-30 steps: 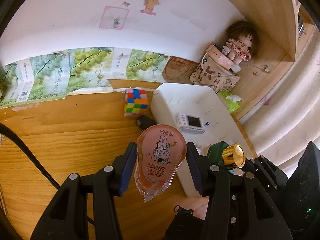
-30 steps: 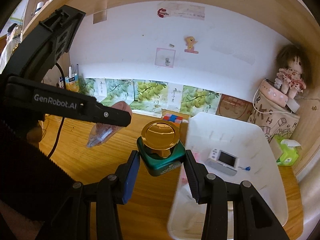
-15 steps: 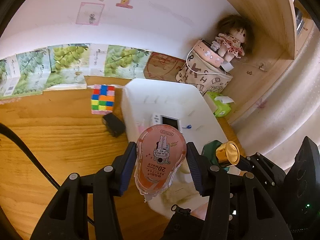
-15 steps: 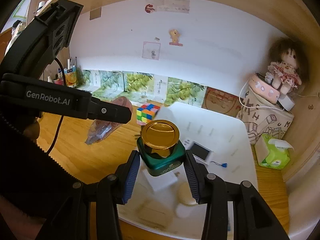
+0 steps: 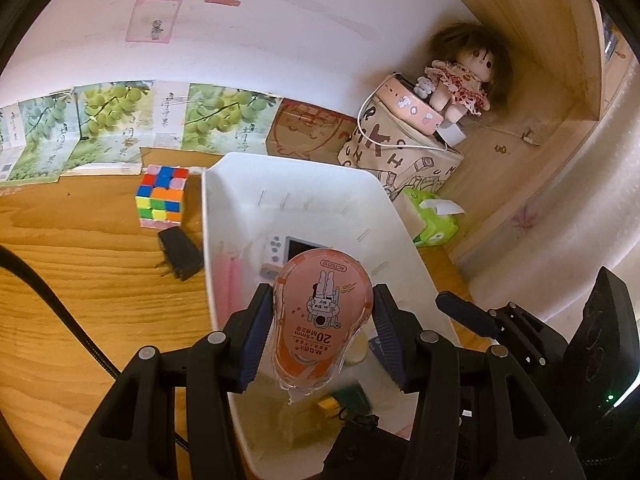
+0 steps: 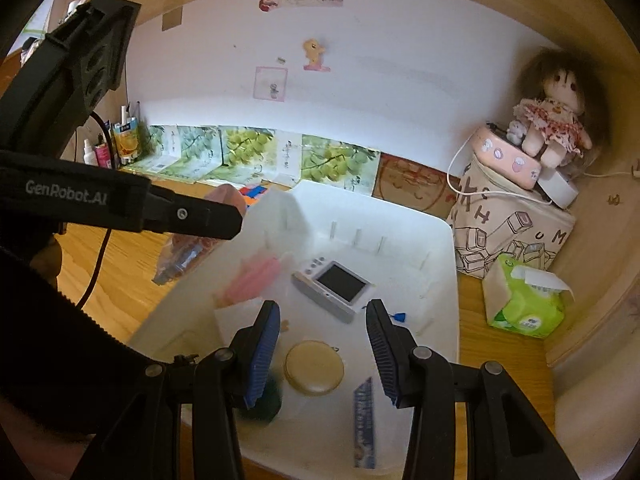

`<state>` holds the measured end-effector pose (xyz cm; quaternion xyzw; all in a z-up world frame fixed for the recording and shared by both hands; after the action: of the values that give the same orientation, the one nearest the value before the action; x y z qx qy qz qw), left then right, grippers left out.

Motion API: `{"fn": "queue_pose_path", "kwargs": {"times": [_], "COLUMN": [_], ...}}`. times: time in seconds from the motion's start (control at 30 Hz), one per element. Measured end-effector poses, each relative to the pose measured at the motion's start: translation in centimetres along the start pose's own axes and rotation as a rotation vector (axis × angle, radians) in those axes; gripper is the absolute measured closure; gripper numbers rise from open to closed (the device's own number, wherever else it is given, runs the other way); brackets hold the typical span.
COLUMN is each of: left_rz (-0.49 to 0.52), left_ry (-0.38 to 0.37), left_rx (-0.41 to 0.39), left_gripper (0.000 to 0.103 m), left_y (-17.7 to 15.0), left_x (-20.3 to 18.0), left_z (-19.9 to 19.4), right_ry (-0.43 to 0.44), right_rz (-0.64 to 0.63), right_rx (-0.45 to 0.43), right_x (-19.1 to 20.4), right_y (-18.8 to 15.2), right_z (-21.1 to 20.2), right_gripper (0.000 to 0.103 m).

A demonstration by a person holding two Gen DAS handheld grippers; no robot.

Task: Organize rigid objects
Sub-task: 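Open both tools to drop the tape dispenser and jar into the tray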

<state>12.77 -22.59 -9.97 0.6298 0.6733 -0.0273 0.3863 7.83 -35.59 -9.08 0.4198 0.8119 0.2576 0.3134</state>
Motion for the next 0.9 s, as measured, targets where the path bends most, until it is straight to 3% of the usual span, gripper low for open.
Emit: {"fn": "queue_pose_path", "kwargs": {"times": [0.57,0.7,0.9], "left_rz": [-0.086,-0.083,-0.064], "left_ry": [0.007,0.014,0.036], "left_rx": [-0.011,-0.024,-0.024], "left_gripper": [0.048,0.036,0.03], "left_y": [0.0,0.0,0.0], "left_x": [-0.4,-0.5,-0.5], "left_z": [2.3,2.0,1.3], "right_ry": [0.094,0.108,0.123], "right_rz": [-0.087,-0.077,-0.051], "right_rx": [0.044,0.056,0.062], "right_x": [-1.5,-1.5,-1.1], "right_y": [-0.8,-0.9,-1.0], "right_z": [2.3,2.4,2.2], "right_gripper": [0.058,0.057,0.056]}}
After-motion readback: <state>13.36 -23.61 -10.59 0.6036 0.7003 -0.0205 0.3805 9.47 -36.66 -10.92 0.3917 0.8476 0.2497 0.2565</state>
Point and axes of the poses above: each gripper's, at about its wrist camera, not at the fingertips, and z roughly the way its jaws point, x to its left, y to its top, the point moved 4 cm from there along z, roughly the way its jaws point, and after that the axes turned 15 degrees about -z, right-handed, at the moved point
